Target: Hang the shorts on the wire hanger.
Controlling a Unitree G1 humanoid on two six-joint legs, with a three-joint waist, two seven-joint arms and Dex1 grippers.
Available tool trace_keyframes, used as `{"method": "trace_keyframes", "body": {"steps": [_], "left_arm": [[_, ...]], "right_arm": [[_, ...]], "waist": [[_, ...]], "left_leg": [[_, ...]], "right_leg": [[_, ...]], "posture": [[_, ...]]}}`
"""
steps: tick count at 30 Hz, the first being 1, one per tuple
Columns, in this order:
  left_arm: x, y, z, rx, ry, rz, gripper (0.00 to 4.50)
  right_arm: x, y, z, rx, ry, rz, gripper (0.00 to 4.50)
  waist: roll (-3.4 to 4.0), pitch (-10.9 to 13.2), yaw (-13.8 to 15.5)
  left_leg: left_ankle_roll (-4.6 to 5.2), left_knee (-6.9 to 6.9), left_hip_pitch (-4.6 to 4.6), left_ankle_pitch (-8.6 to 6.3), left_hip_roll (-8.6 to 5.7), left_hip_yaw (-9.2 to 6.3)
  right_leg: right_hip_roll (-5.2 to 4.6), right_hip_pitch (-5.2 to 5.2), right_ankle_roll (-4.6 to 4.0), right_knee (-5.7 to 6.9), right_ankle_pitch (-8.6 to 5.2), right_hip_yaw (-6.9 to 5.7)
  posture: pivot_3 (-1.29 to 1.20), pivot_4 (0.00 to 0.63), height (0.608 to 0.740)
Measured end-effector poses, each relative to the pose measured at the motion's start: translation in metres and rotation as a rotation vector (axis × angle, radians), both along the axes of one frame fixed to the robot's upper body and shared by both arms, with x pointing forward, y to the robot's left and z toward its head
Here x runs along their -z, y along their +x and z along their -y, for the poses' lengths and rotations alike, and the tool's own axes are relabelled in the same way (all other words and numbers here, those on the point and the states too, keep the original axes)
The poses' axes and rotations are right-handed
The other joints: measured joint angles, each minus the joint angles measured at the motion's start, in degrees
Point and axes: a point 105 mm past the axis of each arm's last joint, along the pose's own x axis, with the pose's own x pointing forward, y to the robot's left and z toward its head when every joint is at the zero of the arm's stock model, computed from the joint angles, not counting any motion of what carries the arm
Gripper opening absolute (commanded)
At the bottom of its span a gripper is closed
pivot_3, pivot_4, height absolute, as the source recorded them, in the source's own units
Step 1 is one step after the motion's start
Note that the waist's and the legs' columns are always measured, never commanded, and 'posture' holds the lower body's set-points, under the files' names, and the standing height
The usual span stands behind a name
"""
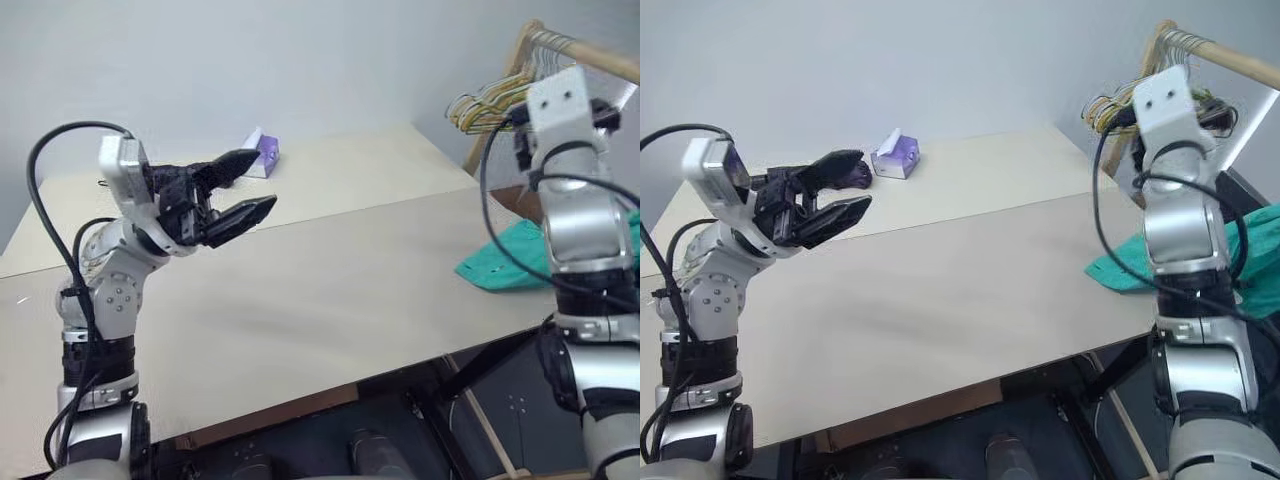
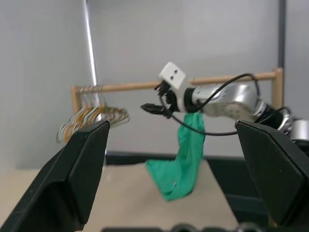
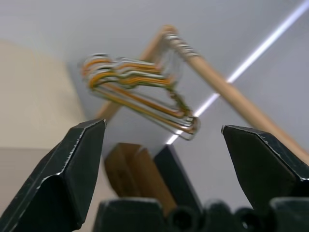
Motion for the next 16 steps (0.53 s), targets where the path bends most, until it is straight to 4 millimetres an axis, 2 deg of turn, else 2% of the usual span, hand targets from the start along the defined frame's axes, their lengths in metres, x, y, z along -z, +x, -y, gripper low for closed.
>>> {"method": "trace_keyframes", "body": {"steps": [5, 7, 12, 14, 16], "left_arm": [[0.030, 0.000, -0.013, -0.084, 0.122, -0.097, 4.50], [0.040, 0.001, -0.014, -0.121, 0.177, -0.120, 4.50], [0.077, 0.006, -0.023, -0.252, 0.372, -0.189, 4.50], [0.093, 0.006, -0.022, -0.268, 0.432, -0.218, 4.50], [0.099, 0.006, -0.020, -0.274, 0.463, -0.224, 4.50]], "right_arm": [[0.071, -0.021, -0.040, -0.333, -0.003, -0.336, 4.46], [0.091, -0.033, -0.055, -0.443, -0.010, -0.440, 4.46], [0.113, -0.056, -0.077, -0.643, -0.105, -0.574, 4.46], [0.120, -0.058, -0.085, -0.684, -0.113, -0.596, 4.46], [0.122, -0.058, -0.089, -0.697, -0.116, -0.593, 4.46]], "waist": [[-0.02, 0.0, 1.3], [-0.03, 0.0, 2.2], [-0.13, 0.0, 5.0], [-0.19, 0.0, 6.2], [-0.32, 0.0, 7.5]], "left_leg": [[0.00, 0.00, 0.02, 0.00, 0.01, 0.03], [0.00, 0.00, 0.02, 0.00, 0.01, 0.04], [0.00, 0.00, 0.10, 0.00, 0.02, 0.11], [-0.01, 0.00, 0.09, 0.00, 0.02, 0.15], [-0.01, 0.00, 0.07, 0.00, 0.03, 0.15]], "right_leg": [[0.01, -0.01, -0.01, 0.00, 0.00, 0.00], [0.01, -0.01, -0.02, 0.00, 0.01, 0.00], [0.04, 0.01, -0.02, -0.01, 0.01, -0.03], [0.04, 0.01, -0.03, -0.01, 0.01, -0.02], [0.05, -0.04, -0.04, -0.01, 0.02, -0.04]], "posture": [[0.01, 0.000, 0.740], [0.02, 0.000, 0.740], [0.08, 0.000, 0.740], [0.08, 0.000, 0.740], [0.10, 0.000, 0.740]]}}
